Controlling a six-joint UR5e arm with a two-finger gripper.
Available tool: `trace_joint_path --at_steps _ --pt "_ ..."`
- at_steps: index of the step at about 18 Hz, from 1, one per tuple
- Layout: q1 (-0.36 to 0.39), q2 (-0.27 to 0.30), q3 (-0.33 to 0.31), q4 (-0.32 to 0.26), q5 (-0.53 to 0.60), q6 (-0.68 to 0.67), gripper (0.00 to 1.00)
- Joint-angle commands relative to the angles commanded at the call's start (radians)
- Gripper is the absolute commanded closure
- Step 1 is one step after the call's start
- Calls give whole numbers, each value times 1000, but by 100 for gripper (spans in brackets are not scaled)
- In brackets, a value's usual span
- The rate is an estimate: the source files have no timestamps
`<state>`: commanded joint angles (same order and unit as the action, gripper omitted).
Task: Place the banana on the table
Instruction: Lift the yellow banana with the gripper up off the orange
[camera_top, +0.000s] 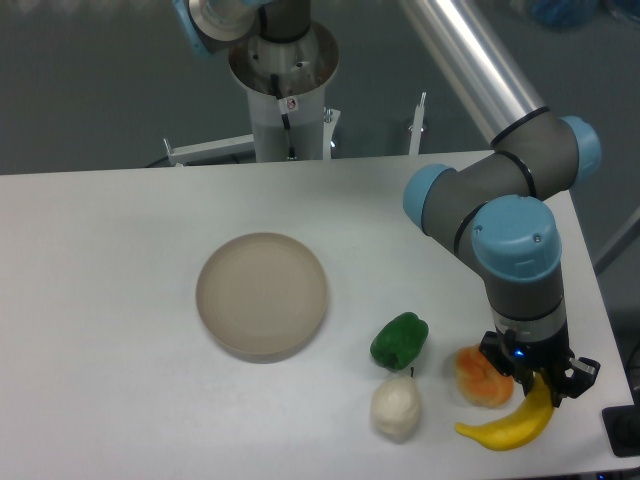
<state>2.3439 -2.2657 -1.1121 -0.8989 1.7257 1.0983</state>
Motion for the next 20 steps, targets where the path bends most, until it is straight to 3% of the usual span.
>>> trace_joint_path --at_steps 6,14,20 --pt "0 34 -24 -11 -2 2 76" --pt "47 207 -253 -14 -15 101 76" --pt "129 299 -437 -6 -34 277 76"
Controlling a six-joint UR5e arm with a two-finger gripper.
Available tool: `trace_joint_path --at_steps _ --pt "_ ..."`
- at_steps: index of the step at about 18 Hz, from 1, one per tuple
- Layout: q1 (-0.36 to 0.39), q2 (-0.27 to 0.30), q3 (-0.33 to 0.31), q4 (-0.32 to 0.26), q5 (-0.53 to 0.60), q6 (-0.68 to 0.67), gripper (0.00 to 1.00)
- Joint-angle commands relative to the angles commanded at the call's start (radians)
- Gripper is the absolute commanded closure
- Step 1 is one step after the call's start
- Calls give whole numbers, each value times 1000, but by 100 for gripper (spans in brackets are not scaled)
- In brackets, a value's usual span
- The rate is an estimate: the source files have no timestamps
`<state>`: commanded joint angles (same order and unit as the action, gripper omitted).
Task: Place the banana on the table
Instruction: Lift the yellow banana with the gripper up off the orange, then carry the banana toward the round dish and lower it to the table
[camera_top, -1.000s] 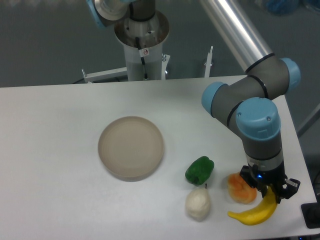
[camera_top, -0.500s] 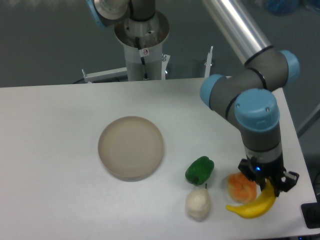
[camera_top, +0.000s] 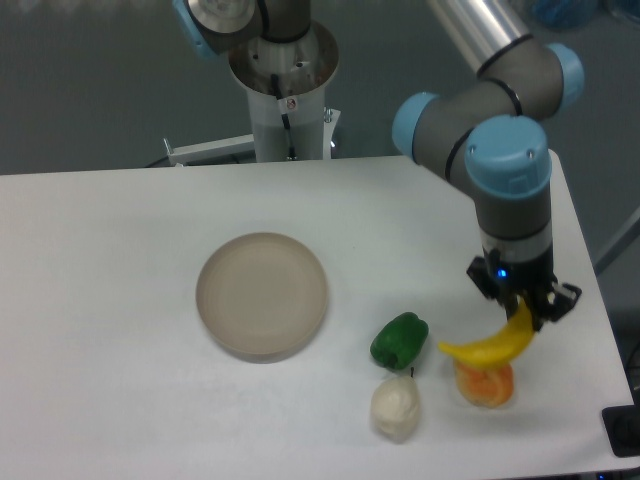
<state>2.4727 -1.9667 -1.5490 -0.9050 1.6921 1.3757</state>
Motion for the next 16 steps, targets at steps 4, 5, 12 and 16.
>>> trace_joint_path --at_steps 4,5,12,16 --pt "81 41 -121 8 -100 64 76" --pt "95 43 -144 8 -101 109 76" --pt "141 49 -226 15 -160 282 76" --pt "131 49 -284 17 -161 382 77"
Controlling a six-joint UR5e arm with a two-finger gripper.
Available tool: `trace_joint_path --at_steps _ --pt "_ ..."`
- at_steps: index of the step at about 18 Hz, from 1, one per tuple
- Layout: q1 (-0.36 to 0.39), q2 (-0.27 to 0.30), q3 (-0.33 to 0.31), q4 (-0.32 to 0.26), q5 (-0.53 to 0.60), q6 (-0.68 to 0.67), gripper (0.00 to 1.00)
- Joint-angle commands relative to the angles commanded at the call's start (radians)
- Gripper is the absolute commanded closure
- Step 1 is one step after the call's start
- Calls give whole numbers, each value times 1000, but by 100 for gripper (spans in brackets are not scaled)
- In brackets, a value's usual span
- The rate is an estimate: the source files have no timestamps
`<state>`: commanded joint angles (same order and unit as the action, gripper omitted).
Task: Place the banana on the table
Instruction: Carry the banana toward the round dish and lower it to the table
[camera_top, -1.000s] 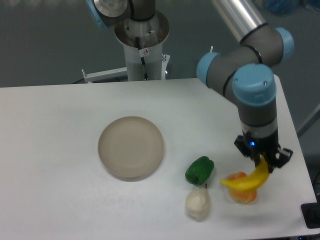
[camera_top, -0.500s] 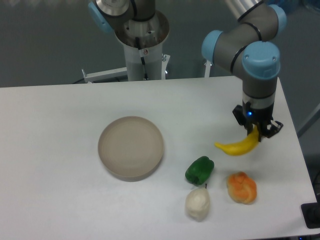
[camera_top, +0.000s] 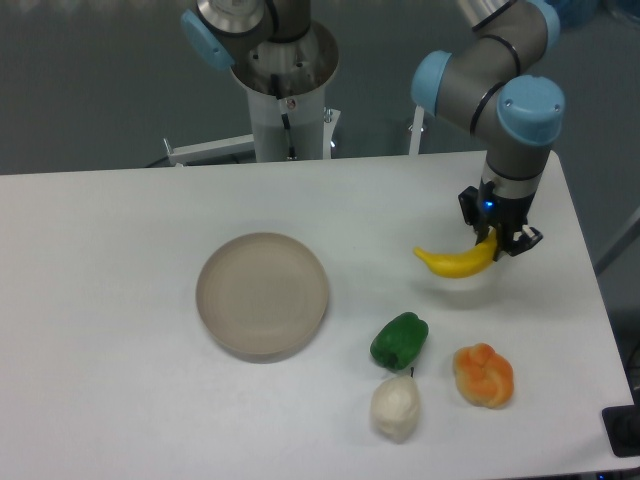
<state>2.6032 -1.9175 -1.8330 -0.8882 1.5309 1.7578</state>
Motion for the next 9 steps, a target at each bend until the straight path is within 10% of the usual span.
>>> trace_joint_path --at_steps 9 --pt "-17 -3 -57 2 -2 -162 77"
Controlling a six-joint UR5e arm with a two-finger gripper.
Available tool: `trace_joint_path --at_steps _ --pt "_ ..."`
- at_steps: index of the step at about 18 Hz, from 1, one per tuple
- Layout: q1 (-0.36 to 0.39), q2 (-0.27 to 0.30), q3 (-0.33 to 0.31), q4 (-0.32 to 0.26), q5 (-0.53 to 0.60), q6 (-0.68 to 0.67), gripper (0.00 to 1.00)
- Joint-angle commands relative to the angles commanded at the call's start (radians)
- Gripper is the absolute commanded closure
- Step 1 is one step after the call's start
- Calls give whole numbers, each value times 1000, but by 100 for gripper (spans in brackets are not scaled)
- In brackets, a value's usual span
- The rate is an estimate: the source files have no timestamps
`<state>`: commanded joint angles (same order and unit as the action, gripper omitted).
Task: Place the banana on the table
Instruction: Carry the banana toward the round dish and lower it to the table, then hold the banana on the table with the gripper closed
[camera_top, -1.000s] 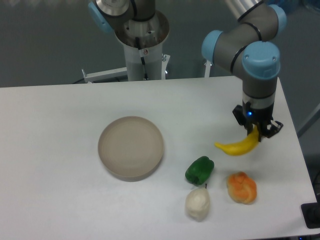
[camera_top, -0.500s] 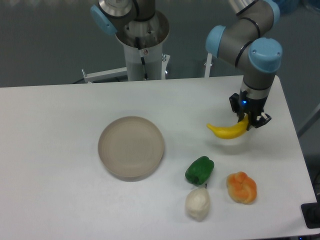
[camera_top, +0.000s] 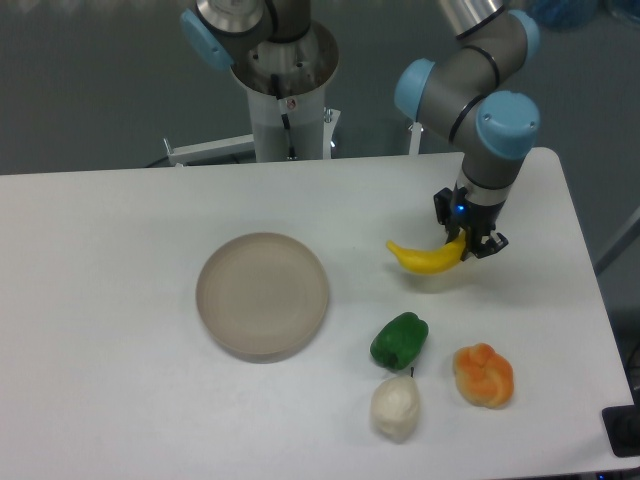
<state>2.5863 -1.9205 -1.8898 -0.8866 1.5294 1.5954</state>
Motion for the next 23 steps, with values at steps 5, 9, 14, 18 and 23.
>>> trace_joint_path --at_steps 5,9,14,18,23 --pt "-2 0 -20 2 2 -2 77" --pt "-3 -3 -28 2 2 -2 76" --pt "-5 -12 -29 2 9 -9 76" --pt "-2 -17 -29 0 14 -11 76" --pt "0 -17 -28 -3 20 -9 73"
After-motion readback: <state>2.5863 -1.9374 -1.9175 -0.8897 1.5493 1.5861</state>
